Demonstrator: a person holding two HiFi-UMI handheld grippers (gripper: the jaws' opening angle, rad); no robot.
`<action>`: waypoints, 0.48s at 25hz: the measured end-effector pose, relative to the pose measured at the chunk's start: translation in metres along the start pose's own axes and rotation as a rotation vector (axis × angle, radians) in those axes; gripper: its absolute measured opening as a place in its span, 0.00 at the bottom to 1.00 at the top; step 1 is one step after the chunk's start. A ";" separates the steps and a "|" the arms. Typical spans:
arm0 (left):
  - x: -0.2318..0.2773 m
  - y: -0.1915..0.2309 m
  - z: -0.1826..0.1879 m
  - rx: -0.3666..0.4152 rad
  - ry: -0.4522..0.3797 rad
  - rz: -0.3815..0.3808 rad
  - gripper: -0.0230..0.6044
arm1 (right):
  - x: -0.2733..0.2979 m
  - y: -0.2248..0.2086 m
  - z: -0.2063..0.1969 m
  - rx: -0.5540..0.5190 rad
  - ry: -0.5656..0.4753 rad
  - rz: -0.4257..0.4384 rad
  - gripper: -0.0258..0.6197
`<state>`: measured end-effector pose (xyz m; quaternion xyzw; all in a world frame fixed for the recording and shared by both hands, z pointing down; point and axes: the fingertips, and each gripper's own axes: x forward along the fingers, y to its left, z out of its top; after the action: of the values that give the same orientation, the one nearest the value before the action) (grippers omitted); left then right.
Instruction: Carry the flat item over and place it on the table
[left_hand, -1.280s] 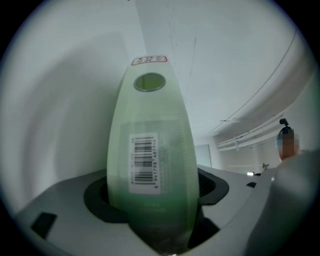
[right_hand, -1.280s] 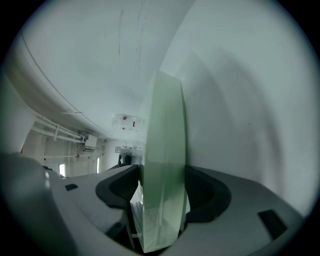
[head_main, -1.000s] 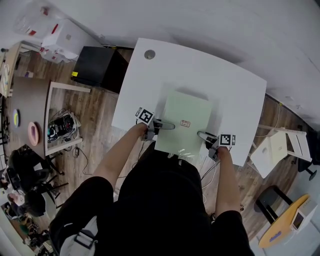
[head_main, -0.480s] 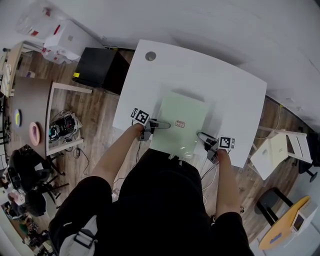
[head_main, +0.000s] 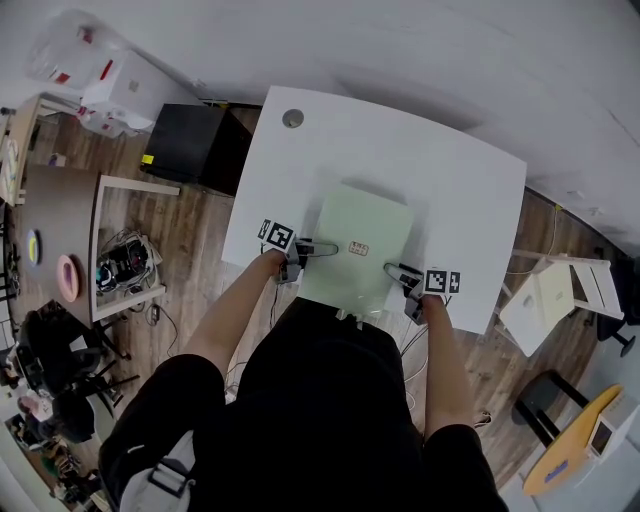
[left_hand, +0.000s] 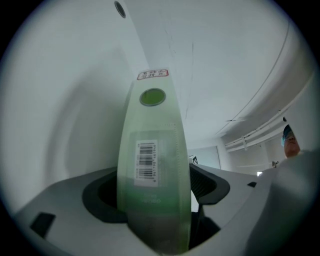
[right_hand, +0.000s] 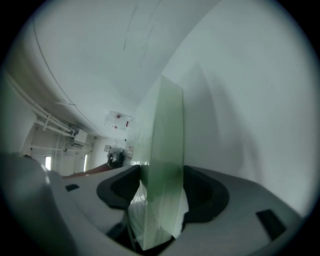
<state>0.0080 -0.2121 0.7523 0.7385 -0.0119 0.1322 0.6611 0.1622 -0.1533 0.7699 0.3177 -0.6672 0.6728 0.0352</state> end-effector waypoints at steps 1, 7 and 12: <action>-0.003 -0.001 0.004 -0.007 -0.023 -0.006 0.62 | 0.000 0.000 0.000 -0.004 0.002 -0.003 0.47; -0.015 0.005 0.008 -0.008 -0.031 0.016 0.62 | -0.001 -0.003 0.001 -0.008 0.019 0.001 0.47; -0.017 0.006 -0.004 0.020 0.046 0.033 0.62 | -0.002 -0.004 0.003 -0.011 0.004 0.013 0.47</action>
<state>-0.0098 -0.2118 0.7545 0.7416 -0.0075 0.1602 0.6514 0.1664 -0.1554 0.7719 0.3116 -0.6727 0.6702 0.0338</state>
